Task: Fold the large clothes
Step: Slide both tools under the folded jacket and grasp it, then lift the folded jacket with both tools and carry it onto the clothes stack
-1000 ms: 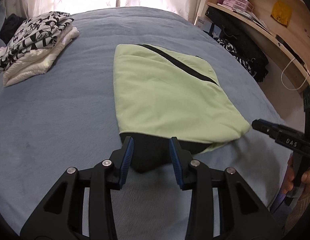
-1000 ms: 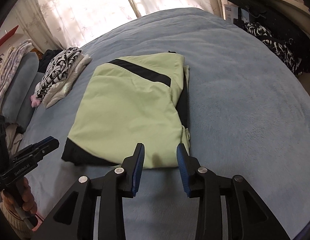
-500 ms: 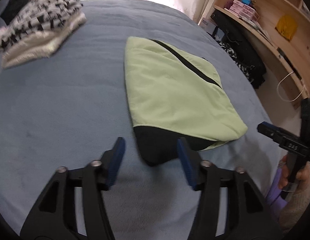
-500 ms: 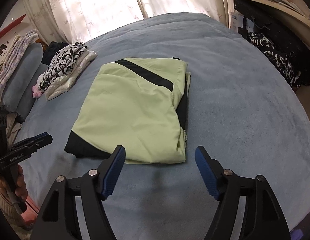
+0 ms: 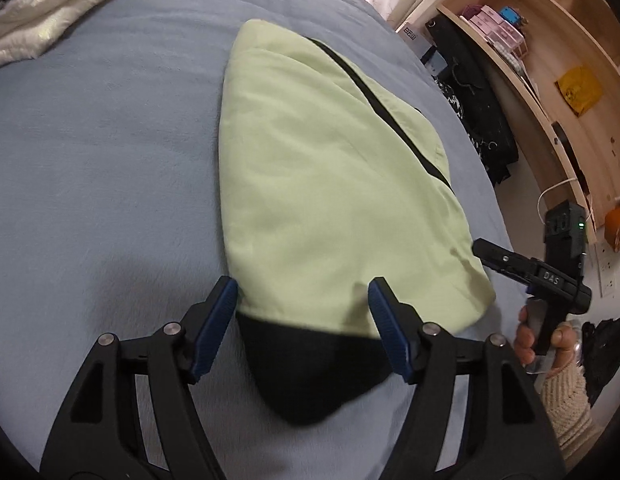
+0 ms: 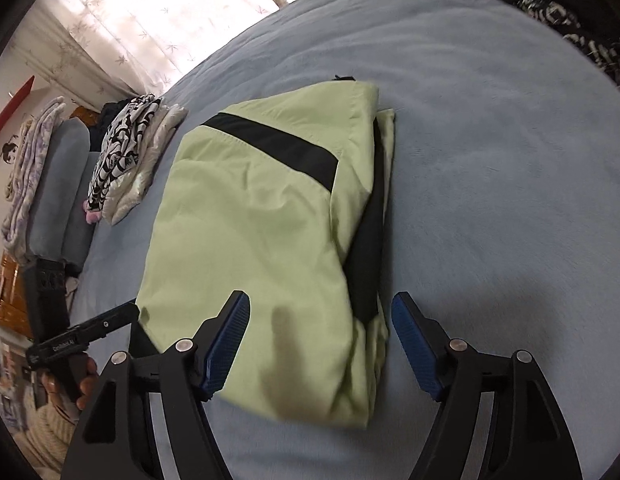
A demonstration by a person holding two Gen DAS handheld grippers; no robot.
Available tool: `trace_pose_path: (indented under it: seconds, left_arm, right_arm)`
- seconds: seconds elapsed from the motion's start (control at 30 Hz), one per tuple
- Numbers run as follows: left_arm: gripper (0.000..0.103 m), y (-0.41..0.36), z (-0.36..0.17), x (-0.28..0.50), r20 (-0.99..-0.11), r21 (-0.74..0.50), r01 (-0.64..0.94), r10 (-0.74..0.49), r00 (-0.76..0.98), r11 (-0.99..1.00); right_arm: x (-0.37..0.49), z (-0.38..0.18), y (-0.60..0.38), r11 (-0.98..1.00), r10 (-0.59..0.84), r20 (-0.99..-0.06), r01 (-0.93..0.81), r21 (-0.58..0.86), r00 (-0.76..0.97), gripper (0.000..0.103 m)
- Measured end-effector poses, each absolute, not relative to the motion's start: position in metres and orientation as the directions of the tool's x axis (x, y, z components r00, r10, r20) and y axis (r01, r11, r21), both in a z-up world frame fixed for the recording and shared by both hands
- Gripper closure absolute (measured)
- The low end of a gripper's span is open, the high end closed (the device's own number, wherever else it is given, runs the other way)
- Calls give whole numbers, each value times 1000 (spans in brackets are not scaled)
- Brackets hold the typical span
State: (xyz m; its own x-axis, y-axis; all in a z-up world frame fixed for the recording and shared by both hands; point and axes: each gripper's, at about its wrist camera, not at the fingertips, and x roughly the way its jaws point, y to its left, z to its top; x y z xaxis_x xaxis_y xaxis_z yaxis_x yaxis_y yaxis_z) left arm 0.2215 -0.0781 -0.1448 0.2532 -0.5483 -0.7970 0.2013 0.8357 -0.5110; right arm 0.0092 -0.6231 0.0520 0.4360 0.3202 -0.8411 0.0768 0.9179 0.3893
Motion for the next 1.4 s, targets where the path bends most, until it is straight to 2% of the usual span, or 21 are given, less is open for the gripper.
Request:
trace_pose_path:
  seconds: [0.13, 0.3, 0.47, 0.6, 0.63, 0.67, 0.7, 0.77, 0.87, 1.1, 1.4]
  left_arm:
    - [36, -81, -161, 240, -787, -545, 171, -571, 234, 821]
    - [29, -87, -176, 261, -761, -589, 160, -611, 218, 792]
    - [20, -100, -188, 282, -756, -606, 145, -623, 201, 782]
    - [18, -114, -191, 289, -777, -578, 130, -592, 213, 806]
    - [18, -117, -190, 291, -784, -568, 132, -583, 213, 812]
    - [20, -121, -188, 292, -794, -552, 134, -568, 215, 823]
    - [24, -126, -186, 294, -800, -541, 136, -558, 220, 830]
    - [47, -132, -173, 292, -812, -502, 156, -526, 253, 851]
    - [69, -135, -148, 283, -811, -458, 205, -500, 303, 865]
    - [74, -147, -87, 247, -803, -353, 292, -448, 392, 889]
    - [74, -84, 6, 150, -752, -274, 356, -430, 500, 893]
  right_arm:
    - [37, 27, -629, 884, 397, -822, 70, 461, 407, 28]
    - [64, 0, -638, 837, 479, -778, 58, 545, 407, 31]
    - [81, -16, -640, 804, 514, -745, 65, 591, 425, 42]
    - [89, -18, -634, 825, 486, -757, 57, 562, 437, 49]
    - [90, -19, -632, 829, 481, -760, 56, 557, 438, 56]
    - [91, -19, -630, 827, 483, -757, 54, 559, 440, 66]
    - [88, -18, -627, 825, 485, -755, 54, 562, 442, 71]
    - [86, -11, -620, 829, 478, -751, 49, 557, 456, 87]
    - [78, 10, -602, 863, 428, -756, 26, 505, 496, 91]
    - [47, 62, -553, 911, 368, -743, -57, 409, 559, 93]
    - [-27, 118, -508, 883, 425, -644, -134, 450, 637, 93]
